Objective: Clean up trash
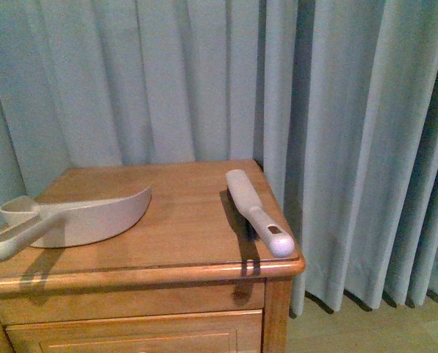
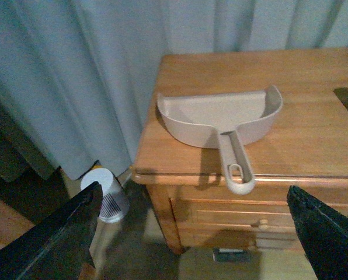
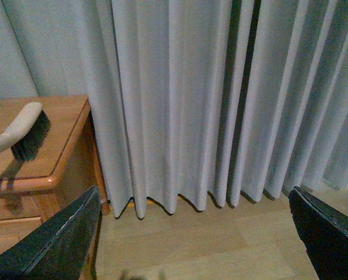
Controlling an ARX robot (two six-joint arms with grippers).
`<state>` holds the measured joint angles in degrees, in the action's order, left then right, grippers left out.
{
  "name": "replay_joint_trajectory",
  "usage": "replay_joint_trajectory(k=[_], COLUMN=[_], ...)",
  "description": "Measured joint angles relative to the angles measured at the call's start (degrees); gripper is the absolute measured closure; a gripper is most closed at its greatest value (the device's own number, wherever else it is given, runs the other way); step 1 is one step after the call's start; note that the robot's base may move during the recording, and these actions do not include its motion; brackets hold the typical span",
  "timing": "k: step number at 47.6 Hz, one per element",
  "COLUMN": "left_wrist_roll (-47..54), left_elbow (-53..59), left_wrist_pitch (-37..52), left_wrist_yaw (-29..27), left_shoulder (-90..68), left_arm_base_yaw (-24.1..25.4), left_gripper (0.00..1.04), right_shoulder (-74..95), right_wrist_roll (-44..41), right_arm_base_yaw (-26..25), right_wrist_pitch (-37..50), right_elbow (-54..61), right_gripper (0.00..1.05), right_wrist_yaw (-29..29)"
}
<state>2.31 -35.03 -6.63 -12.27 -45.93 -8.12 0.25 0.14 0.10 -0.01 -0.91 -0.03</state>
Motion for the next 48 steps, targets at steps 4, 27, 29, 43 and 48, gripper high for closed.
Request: replay_joint_trajectory(k=[4, 27, 29, 43, 48], left_wrist_roll=[0.0, -6.5, -6.4, -4.1, -3.5], left_elbow=[-6.8, -27.6, -28.1, -29.8, -30.5], left_wrist_pitch=[-3.3, -4.3, -3.9, -1.7, -1.4], left_wrist_yaw=[1.4, -0.9, -1.1, -1.3, -1.3], left_shoulder=[-9.0, -46.8, -48.4, -56.7, -58.4], left_arm_base_yaw=[-1.7, -3.1, -2.8, 0.1, 0.3], left_gripper=[0.08, 0.08, 0.08, 0.08, 0.08], right_shoulder=[0.0, 0.0, 0.0, 0.0, 0.0], right_wrist_roll=[0.0, 0.0, 0.0, 0.0, 0.0], right_arm_base_yaw=[0.0, 0.0, 0.0, 0.0, 0.0], right_wrist_pitch=[0.0, 0.0, 0.0, 0.0, 0.0], right_elbow=[0.0, 0.0, 0.0, 0.0, 0.0], right_gripper=[0.07, 0.07, 0.07, 0.07, 0.07], right_wrist_yaw=[0.0, 0.0, 0.0, 0.0, 0.0])
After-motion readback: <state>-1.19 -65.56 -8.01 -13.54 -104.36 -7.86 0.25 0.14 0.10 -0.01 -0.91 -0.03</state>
